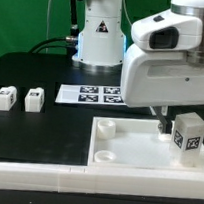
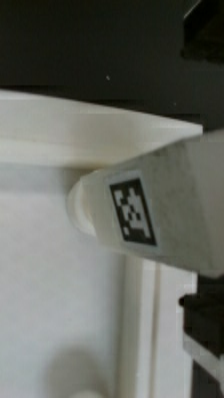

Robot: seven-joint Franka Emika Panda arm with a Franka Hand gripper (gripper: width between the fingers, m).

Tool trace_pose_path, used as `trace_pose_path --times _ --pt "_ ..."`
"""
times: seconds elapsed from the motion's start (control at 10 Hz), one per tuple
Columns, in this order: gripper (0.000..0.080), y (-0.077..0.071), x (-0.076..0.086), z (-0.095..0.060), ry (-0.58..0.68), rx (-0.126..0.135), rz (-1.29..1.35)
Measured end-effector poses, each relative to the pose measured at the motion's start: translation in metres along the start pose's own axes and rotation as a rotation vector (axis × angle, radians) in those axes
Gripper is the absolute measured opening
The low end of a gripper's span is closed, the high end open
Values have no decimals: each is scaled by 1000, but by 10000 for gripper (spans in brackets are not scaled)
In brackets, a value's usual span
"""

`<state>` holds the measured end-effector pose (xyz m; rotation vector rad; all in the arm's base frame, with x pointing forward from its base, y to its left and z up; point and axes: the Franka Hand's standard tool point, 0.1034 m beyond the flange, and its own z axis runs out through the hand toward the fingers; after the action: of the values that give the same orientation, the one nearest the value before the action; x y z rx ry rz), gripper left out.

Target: Assemble one leg

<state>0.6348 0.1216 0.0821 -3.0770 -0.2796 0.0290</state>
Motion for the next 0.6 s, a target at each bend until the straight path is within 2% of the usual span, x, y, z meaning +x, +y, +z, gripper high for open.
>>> trace_pose_path --times 0.4,0.5,0.6 --pt "649 1 -1 1 -2 -4 -62" --pt "560 1 -1 1 -2 -4 -62" --pt "560 1 -1 1 -2 -4 -62"
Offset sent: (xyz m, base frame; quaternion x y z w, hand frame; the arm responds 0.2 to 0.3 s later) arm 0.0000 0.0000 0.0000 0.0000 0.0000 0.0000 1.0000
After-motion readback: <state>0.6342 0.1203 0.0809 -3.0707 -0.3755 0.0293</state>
